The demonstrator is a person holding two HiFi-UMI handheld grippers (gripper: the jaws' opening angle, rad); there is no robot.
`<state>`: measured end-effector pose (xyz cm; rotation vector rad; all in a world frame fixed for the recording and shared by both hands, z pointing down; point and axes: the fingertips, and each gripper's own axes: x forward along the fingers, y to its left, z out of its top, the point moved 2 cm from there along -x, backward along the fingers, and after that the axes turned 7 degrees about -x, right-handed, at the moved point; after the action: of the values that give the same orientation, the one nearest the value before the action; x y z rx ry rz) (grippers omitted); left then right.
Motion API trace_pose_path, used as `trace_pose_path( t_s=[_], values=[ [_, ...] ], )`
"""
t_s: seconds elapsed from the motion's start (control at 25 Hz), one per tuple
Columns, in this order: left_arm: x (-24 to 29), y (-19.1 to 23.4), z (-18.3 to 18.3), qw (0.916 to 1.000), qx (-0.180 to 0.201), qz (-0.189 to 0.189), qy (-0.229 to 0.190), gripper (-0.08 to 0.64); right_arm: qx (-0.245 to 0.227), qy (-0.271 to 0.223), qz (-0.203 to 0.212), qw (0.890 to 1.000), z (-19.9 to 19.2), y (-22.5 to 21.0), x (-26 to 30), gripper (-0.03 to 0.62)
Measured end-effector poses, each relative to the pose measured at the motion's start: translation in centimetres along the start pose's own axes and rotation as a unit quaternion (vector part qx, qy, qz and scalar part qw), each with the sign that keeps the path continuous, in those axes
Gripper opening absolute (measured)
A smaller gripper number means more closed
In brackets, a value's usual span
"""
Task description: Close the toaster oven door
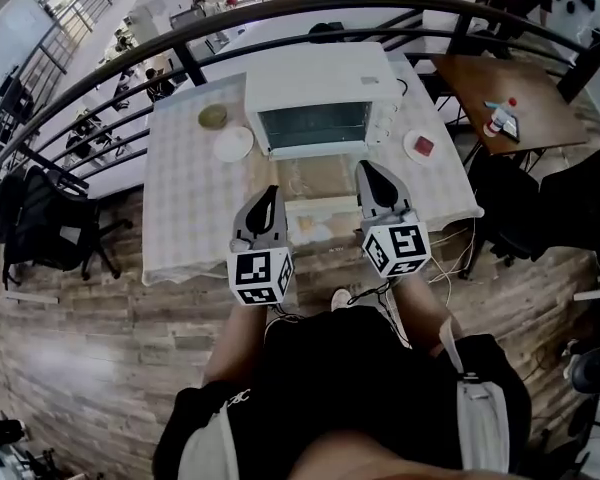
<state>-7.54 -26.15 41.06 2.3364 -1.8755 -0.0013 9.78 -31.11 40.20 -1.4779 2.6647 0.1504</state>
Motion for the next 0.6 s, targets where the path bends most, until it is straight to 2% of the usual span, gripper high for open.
trace_pose_path(
  t_s=[0.4, 0.48, 0.6],
  values=[
    [4.2, 2.4, -0.5, 0.9998, -0.003, 0.0, 0.019, 0.025, 0.008, 0.021, -0.004, 1.0, -2.6, -1.9, 3.6, 0.0],
    [4.7, 2.8, -0.6, 0.9997, 0.001, -0.006, 0.023, 0.025, 0.009, 0.03, -0.005, 0.999, -3.5, -2.2, 4.0, 0.07],
    [5.4, 3.5, -1.0, 0.9994, 0.002, -0.012, 0.031, 0.025, 0.013, 0.057, -0.017, 0.998, -5.6, -2.8, 4.2, 0.083]
  ],
)
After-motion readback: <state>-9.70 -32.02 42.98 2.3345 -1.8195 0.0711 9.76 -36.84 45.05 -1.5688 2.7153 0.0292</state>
